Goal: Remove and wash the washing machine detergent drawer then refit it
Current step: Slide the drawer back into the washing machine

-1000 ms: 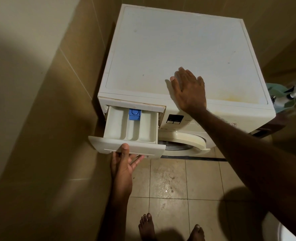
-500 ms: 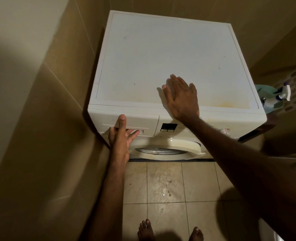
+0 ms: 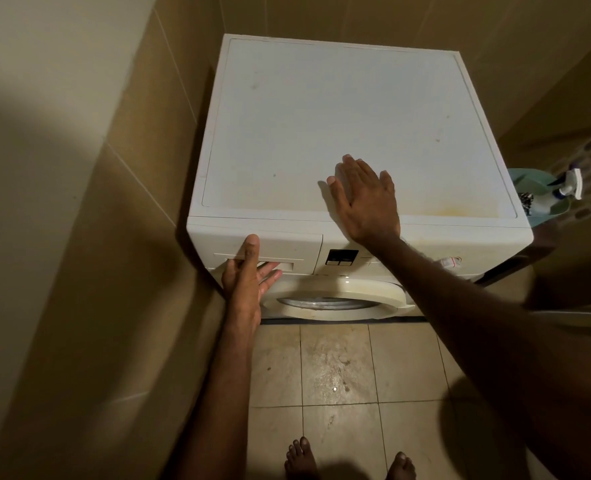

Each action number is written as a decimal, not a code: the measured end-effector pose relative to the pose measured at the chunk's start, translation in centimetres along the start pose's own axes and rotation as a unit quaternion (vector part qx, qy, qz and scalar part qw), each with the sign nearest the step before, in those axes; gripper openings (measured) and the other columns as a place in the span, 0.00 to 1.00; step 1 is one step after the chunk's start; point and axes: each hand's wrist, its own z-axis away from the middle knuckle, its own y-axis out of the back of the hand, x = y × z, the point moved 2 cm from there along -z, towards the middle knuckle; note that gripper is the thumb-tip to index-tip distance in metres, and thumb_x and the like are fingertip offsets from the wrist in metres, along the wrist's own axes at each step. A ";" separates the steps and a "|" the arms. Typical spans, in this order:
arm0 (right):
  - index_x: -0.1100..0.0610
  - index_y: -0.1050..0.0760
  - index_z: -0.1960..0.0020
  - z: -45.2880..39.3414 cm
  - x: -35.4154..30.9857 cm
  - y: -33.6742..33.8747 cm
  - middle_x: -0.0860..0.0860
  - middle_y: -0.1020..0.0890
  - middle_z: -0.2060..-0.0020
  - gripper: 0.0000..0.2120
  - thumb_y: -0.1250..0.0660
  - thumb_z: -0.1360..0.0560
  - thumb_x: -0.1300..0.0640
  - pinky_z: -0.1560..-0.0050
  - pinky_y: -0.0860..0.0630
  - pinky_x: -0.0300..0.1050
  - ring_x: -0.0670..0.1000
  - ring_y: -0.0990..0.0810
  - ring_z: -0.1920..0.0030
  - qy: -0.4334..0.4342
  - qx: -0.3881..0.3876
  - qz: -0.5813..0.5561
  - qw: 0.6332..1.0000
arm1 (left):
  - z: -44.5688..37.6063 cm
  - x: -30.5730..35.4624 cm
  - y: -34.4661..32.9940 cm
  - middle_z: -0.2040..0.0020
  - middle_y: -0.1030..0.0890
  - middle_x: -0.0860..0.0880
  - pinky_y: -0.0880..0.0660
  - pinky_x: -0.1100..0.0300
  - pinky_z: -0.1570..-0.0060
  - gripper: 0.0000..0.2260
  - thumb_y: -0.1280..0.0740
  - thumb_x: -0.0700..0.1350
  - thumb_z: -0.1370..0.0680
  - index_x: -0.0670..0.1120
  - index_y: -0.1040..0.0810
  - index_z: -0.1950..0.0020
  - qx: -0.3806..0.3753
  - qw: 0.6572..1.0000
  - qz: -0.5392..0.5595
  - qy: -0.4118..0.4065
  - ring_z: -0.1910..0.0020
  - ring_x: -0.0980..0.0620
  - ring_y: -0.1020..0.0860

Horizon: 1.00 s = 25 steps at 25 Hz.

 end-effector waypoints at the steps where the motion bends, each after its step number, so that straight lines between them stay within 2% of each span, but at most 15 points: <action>1: 0.56 0.30 0.23 0.0 0.0 0.0 0.51 0.31 0.20 0.28 0.52 0.13 0.41 0.21 0.43 0.63 0.52 0.36 0.20 0.001 -0.001 0.005 1.000 | 0.0 0.1 0.0 0.34 0.18 0.45 0.15 0.52 0.53 0.24 0.24 0.60 0.30 0.52 0.21 0.39 -0.002 1.000 -0.003 0.003 0.46 0.44 0.13; 5: 0.56 0.30 0.23 0.0 0.1 0.0 0.51 0.32 0.20 0.27 0.52 0.13 0.42 0.21 0.43 0.62 0.52 0.37 0.19 0.002 -0.007 0.017 1.000 | -0.1 -0.2 0.0 0.30 0.21 0.43 0.15 0.52 0.52 0.25 0.24 0.60 0.30 0.52 0.22 0.37 -0.007 1.000 0.003 0.014 0.43 0.43 0.15; 10: 0.56 0.32 0.22 0.0 0.1 0.1 0.51 0.32 0.20 0.28 0.52 0.13 0.41 0.20 0.45 0.62 0.52 0.37 0.19 -0.003 -0.011 0.003 1.000 | -0.6 -0.7 0.1 0.28 0.23 0.43 0.16 0.44 0.44 0.25 0.24 0.62 0.32 0.56 0.22 0.38 -0.026 1.000 0.015 0.008 0.39 0.42 0.18; 15: 0.55 0.31 0.22 0.0 0.1 0.0 0.51 0.32 0.20 0.28 0.53 0.13 0.41 0.20 0.44 0.62 0.51 0.37 0.19 -0.002 -0.011 0.011 1.000 | 0.0 -0.9 0.7 0.34 0.17 0.44 0.15 0.45 0.48 0.22 0.23 0.59 0.26 0.56 0.22 0.35 -0.019 1.000 0.020 -0.012 0.39 0.41 0.16; 18: 0.56 0.32 0.22 0.0 0.2 -0.2 0.51 0.32 0.20 0.29 0.52 0.13 0.41 0.21 0.44 0.62 0.52 0.36 0.19 -0.003 -0.005 0.004 1.000 | 2.4 -2.2 2.4 0.37 0.15 0.46 0.16 0.44 0.47 0.26 0.25 0.58 0.25 0.55 0.26 0.29 -0.014 1.000 0.014 -0.022 0.42 0.43 0.14; 21: 0.57 0.32 0.22 0.0 0.2 -0.3 0.52 0.31 0.20 0.30 0.54 0.14 0.39 0.21 0.43 0.63 0.52 0.36 0.20 -0.001 -0.008 0.002 1.000 | 5.8 -3.6 4.6 0.40 0.13 0.48 0.15 0.47 0.47 0.27 0.22 0.64 0.30 0.59 0.24 0.34 -0.001 1.000 -0.005 -0.006 0.44 0.45 0.13; 25: 0.57 0.34 0.21 0.0 0.2 -0.2 0.52 0.32 0.20 0.31 0.56 0.14 0.39 0.21 0.43 0.64 0.53 0.36 0.20 0.002 -0.011 -0.001 1.000 | 9.4 -5.2 7.7 0.42 0.13 0.51 0.15 0.51 0.50 0.36 0.20 0.71 0.38 0.59 0.24 0.36 0.013 1.000 -0.018 0.013 0.43 0.43 0.14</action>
